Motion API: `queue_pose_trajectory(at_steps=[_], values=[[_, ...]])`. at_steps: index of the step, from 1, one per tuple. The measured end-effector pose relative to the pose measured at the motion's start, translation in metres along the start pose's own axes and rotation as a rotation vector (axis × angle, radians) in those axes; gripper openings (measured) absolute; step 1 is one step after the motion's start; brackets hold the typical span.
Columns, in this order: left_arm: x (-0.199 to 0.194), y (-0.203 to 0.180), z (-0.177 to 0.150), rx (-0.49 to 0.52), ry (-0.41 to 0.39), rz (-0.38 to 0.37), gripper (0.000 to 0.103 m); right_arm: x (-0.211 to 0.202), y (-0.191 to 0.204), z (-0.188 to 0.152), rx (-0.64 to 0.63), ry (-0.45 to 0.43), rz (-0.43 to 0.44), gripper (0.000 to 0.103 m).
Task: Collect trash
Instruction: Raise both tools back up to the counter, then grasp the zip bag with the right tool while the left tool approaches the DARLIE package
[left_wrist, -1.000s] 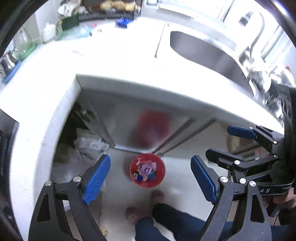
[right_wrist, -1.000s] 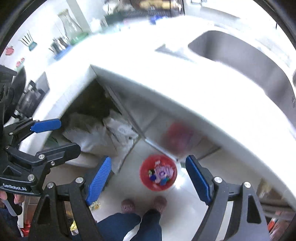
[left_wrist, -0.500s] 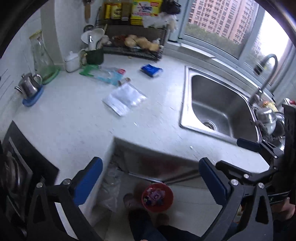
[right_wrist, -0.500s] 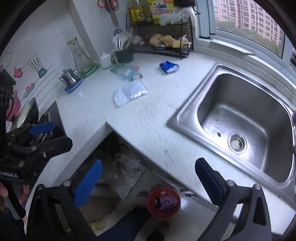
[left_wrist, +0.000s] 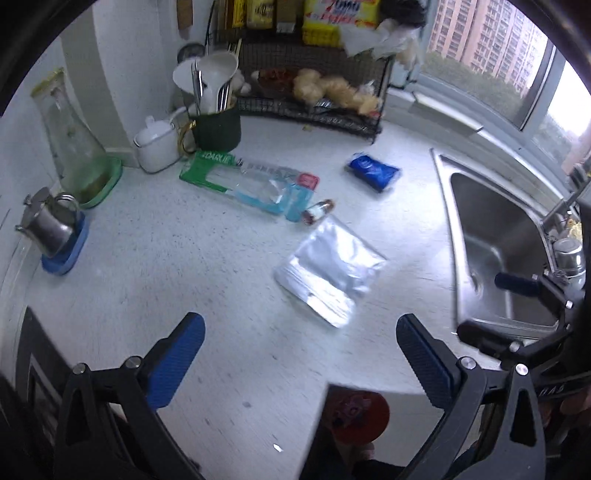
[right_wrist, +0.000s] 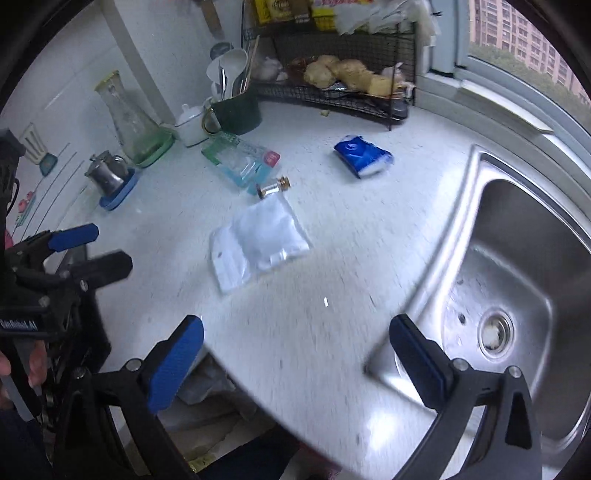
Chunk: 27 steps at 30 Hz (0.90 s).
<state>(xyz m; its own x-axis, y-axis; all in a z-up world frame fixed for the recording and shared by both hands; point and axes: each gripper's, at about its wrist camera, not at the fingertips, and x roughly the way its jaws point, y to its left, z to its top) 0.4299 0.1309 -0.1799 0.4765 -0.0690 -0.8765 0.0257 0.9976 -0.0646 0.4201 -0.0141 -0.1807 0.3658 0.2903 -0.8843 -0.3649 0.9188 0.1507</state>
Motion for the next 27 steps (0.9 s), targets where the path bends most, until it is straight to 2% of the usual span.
queue_pose_trajectory(at_steps=[4, 9, 18, 19, 20, 21, 25, 27], values=[[0.031, 0.019, 0.009, 0.018, 0.036, 0.023, 0.103, 0.032, 0.005, 0.026, -0.034, 0.042, -0.023, 0.101], [0.064, 0.045, 0.023, -0.003, 0.099, -0.018, 0.103, 0.072, 0.012, 0.053, -0.078, 0.103, -0.031, 0.101], [0.097, 0.071, 0.046, 0.006, 0.133, -0.029, 0.103, 0.121, 0.015, 0.077, -0.147, 0.211, -0.036, 0.101], [0.100, 0.074, 0.048, 0.003, 0.137, -0.028, 0.103, 0.123, 0.016, 0.079, -0.147, 0.220, -0.027, 0.099], [0.102, 0.077, 0.051, 0.000, 0.142, -0.026, 0.103, 0.126, 0.015, 0.079, -0.146, 0.230, -0.009, 0.090], [0.103, 0.079, 0.052, -0.001, 0.145, -0.026, 0.103, 0.127, 0.015, 0.079, -0.147, 0.235, -0.002, 0.086], [0.105, 0.085, 0.061, 0.019, 0.141, -0.023, 0.103, 0.129, 0.015, 0.078, -0.166, 0.241, -0.013, 0.081], [0.106, 0.086, 0.066, 0.038, 0.141, -0.011, 0.103, 0.128, 0.017, 0.078, -0.191, 0.243, -0.005, 0.073]])
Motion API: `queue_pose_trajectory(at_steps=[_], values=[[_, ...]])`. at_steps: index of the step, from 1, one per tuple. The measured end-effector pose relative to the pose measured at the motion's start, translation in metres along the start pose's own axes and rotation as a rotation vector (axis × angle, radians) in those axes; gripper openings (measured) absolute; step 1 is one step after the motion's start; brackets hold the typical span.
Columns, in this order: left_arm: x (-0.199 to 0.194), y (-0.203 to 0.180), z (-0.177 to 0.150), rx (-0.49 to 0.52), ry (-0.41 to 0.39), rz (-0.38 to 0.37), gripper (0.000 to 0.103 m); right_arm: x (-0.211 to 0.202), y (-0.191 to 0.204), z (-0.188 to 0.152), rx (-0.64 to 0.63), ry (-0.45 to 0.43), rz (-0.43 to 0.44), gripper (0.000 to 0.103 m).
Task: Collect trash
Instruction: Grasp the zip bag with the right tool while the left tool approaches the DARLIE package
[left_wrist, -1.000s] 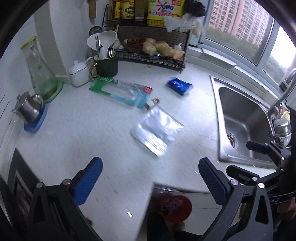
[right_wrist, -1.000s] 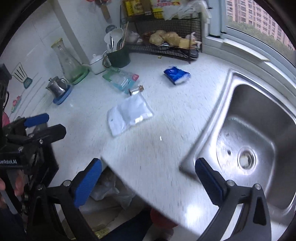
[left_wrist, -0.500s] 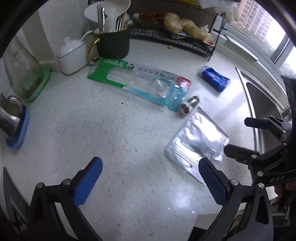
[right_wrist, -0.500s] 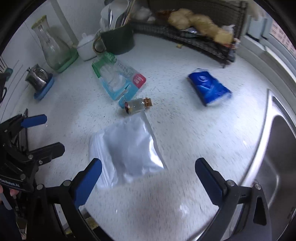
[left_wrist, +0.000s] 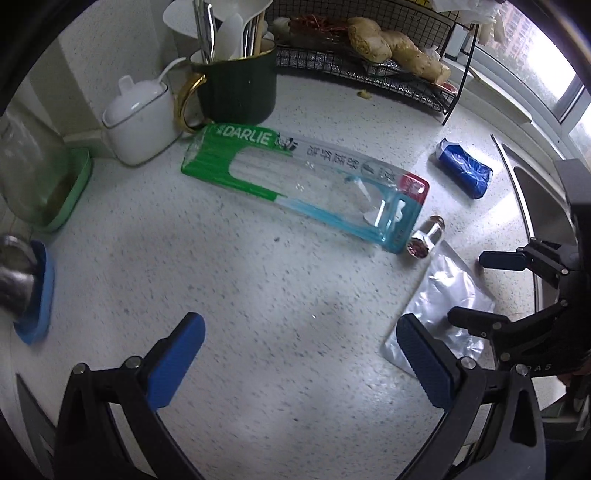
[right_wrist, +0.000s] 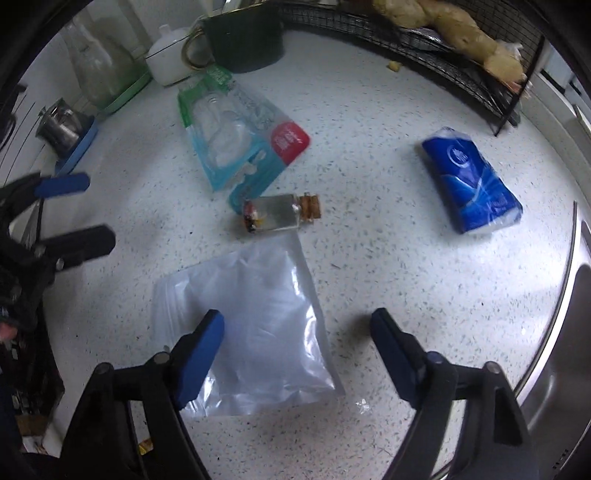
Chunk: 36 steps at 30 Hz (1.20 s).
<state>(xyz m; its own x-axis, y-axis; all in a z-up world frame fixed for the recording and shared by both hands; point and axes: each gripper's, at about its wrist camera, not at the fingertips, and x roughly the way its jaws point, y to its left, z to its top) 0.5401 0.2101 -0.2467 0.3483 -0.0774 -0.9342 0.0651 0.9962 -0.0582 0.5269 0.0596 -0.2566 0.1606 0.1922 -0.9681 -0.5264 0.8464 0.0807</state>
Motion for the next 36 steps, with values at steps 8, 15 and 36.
queue_pose_trajectory(at_steps=[8, 15, 36], values=[[-0.003, 0.005, 0.013, -0.007, -0.012, -0.014, 0.103, -0.003, 0.008, 0.002, -0.046, -0.007, 0.003, 0.021], [-0.002, -0.001, 0.030, -0.056, -0.013, -0.069, 0.103, -0.011, -0.013, -0.013, 0.017, -0.011, 0.059, 0.000], [0.043, -0.009, 0.103, -0.399, 0.035, -0.016, 0.103, -0.073, -0.067, -0.066, 0.162, -0.086, 0.010, 0.000]])
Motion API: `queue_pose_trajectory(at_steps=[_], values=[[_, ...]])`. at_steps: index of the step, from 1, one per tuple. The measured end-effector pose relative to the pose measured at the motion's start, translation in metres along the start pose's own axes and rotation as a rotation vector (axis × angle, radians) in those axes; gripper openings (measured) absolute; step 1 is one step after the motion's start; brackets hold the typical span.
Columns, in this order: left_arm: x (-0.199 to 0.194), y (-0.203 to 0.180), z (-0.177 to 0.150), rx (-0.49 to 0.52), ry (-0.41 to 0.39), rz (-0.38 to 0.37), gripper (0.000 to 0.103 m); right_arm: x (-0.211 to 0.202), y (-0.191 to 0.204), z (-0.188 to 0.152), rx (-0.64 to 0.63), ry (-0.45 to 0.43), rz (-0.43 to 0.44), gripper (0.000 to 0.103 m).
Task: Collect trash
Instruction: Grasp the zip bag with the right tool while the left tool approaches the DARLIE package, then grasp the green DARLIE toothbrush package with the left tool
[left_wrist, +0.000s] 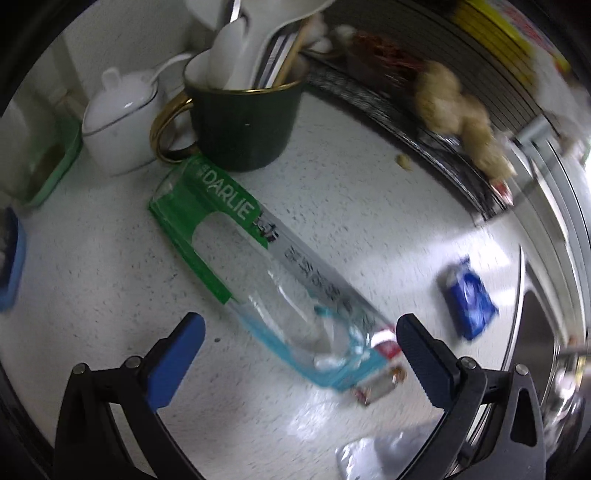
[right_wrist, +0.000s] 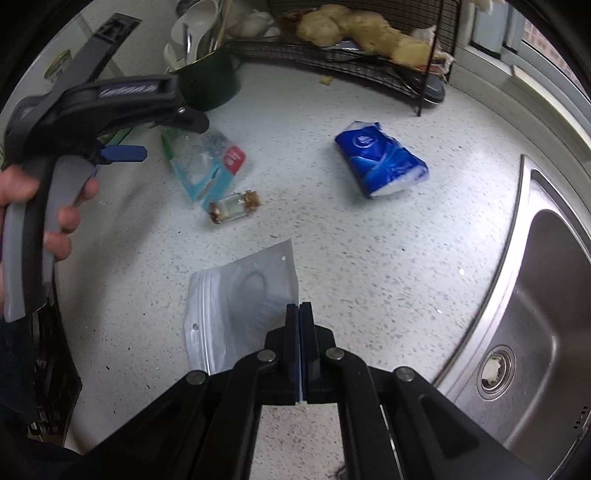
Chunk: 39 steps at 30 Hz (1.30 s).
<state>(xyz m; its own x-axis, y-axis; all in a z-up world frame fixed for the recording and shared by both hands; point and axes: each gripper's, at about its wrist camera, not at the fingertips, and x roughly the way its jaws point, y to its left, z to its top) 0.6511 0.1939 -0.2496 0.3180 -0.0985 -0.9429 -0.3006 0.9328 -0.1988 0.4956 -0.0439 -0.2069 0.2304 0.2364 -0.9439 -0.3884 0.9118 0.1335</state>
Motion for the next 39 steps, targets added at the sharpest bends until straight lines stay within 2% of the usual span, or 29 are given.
queue_pose_trajectory(at_steps=[4, 6, 8, 11, 15, 20, 24, 26, 27, 28, 34, 39], values=[[0.015, 0.006, 0.011, -0.110, 0.004, 0.035, 0.103, 0.004, 0.002, 0.005, 0.008, 0.003, -0.002, 0.000], [0.024, 0.012, 0.016, -0.205, 0.036, 0.085, 0.103, 0.006, 0.003, 0.008, 0.010, 0.008, -0.002, 0.000], [0.028, 0.018, 0.017, -0.282, 0.036, 0.094, 0.103, 0.007, 0.003, 0.009, 0.011, 0.012, -0.003, 0.000], [0.032, 0.022, 0.015, -0.350, 0.014, 0.116, 0.103, 0.016, 0.005, 0.016, 0.013, 0.012, -0.002, 0.000], [0.044, 0.027, 0.013, -0.400, 0.027, 0.108, 0.103, 0.019, 0.005, 0.021, 0.020, 0.012, 0.002, 0.000], [0.045, 0.026, 0.014, -0.351, 0.024, 0.140, 0.103, 0.013, 0.003, 0.023, 0.033, 0.002, 0.014, 0.000], [0.042, 0.025, 0.009, -0.351, 0.008, 0.147, 0.102, 0.009, 0.002, 0.022, 0.039, -0.009, 0.020, 0.000], [0.041, 0.017, 0.003, -0.308, 0.019, 0.166, 0.098, 0.006, 0.003, 0.021, 0.047, -0.018, 0.024, 0.000], [0.042, 0.009, 0.002, -0.274, 0.014, 0.177, 0.085, 0.005, 0.003, 0.020, 0.050, -0.020, 0.028, 0.000], [0.039, 0.003, 0.001, -0.240, 0.004, 0.186, 0.078, 0.004, 0.003, 0.019, 0.054, -0.022, 0.031, 0.000], [0.033, -0.005, -0.010, -0.213, 0.007, 0.179, 0.074, -0.004, 0.008, 0.010, 0.062, -0.041, 0.043, 0.000], [0.022, 0.007, -0.029, -0.219, 0.025, 0.122, 0.071, -0.015, 0.012, 0.006, 0.073, -0.070, 0.060, 0.000]])
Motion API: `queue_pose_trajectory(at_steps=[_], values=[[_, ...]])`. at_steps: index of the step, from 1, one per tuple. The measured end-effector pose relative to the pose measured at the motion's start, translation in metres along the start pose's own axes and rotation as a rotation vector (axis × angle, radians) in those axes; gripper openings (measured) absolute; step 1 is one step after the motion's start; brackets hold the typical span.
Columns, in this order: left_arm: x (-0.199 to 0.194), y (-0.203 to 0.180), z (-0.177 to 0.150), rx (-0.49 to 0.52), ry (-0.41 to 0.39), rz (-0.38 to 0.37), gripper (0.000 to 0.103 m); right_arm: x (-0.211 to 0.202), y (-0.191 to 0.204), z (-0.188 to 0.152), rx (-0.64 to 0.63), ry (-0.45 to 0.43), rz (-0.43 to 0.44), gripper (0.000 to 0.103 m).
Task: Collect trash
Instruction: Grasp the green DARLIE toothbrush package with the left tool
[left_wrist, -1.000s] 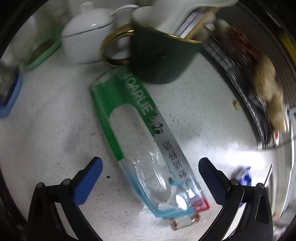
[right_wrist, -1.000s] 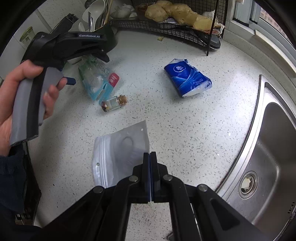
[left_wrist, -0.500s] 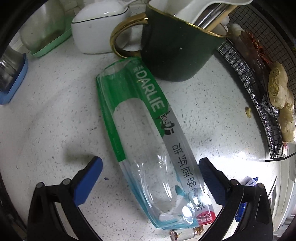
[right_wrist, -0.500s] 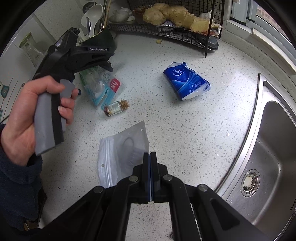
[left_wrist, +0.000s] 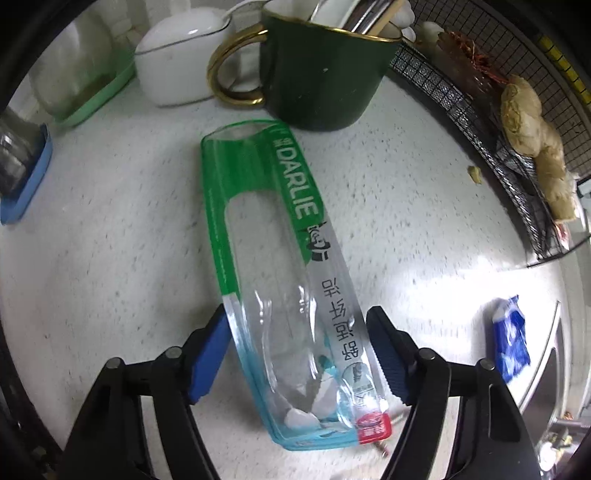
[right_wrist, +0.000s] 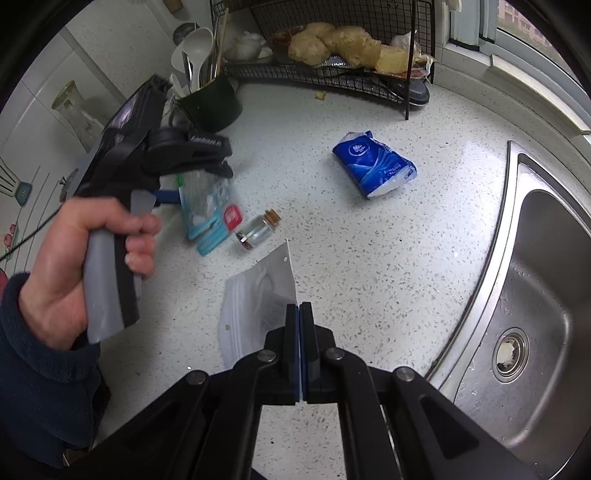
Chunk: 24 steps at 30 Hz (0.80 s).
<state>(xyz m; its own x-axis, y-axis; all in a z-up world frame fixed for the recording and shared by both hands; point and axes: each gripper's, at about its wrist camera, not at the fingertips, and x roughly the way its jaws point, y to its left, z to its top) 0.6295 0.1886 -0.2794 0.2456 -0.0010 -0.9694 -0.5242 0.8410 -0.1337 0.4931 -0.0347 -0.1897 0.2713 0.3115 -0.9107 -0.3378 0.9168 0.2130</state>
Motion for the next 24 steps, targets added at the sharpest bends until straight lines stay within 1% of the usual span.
queue_pose_trajectory(at_steps=[3, 8, 9, 10, 11, 12, 13, 14, 15, 16, 18, 21, 23, 24], values=[[-0.014, 0.016, -0.015, 0.036, -0.028, -0.004, 0.070, -0.006, 0.005, -0.002, -0.006, -0.015, -0.001, 0.000], [-0.055, 0.032, -0.037, 0.132, -0.086, -0.012, 0.070, -0.017, 0.011, -0.007, -0.007, -0.037, 0.005, 0.000], [-0.065, 0.034, -0.043, 0.153, -0.099, -0.013, 0.070, -0.018, 0.010, -0.008, -0.006, -0.041, 0.005, 0.000], [-0.072, 0.034, -0.047, 0.169, -0.107, -0.016, 0.067, -0.020, 0.011, -0.009, -0.005, -0.045, 0.008, 0.000], [-0.081, 0.035, -0.055, 0.189, -0.115, -0.022, 0.059, -0.022, 0.012, -0.011, -0.006, -0.048, 0.008, 0.000], [-0.087, 0.039, -0.061, 0.205, -0.109, -0.038, 0.043, -0.023, 0.013, -0.011, -0.009, -0.052, 0.006, 0.000], [-0.092, 0.040, -0.066, 0.222, -0.098, -0.073, 0.038, -0.024, 0.014, -0.012, -0.014, -0.055, 0.001, 0.000], [-0.098, 0.040, -0.080, 0.244, -0.095, -0.094, 0.037, -0.025, 0.016, -0.013, -0.023, -0.057, -0.011, 0.000], [-0.101, 0.038, -0.086, 0.261, -0.100, -0.087, 0.030, -0.028, 0.018, -0.015, -0.028, -0.063, -0.020, 0.000], [-0.103, 0.039, -0.095, 0.280, -0.100, -0.084, 0.018, -0.030, 0.019, -0.017, -0.025, -0.063, -0.017, 0.000], [-0.100, 0.044, -0.099, 0.275, -0.071, -0.113, 0.009, -0.032, 0.020, -0.020, -0.018, -0.078, -0.015, 0.000], [-0.091, 0.051, -0.107, 0.268, -0.032, -0.127, 0.003, -0.034, 0.020, -0.026, -0.010, -0.085, 0.003, 0.000], [-0.085, 0.053, -0.115, 0.263, -0.005, -0.172, 0.003, -0.035, 0.022, -0.031, -0.015, -0.085, 0.014, 0.000], [-0.084, 0.053, -0.120, 0.271, -0.002, -0.183, 0.003, -0.036, 0.023, -0.034, -0.019, -0.087, 0.017, 0.000]])
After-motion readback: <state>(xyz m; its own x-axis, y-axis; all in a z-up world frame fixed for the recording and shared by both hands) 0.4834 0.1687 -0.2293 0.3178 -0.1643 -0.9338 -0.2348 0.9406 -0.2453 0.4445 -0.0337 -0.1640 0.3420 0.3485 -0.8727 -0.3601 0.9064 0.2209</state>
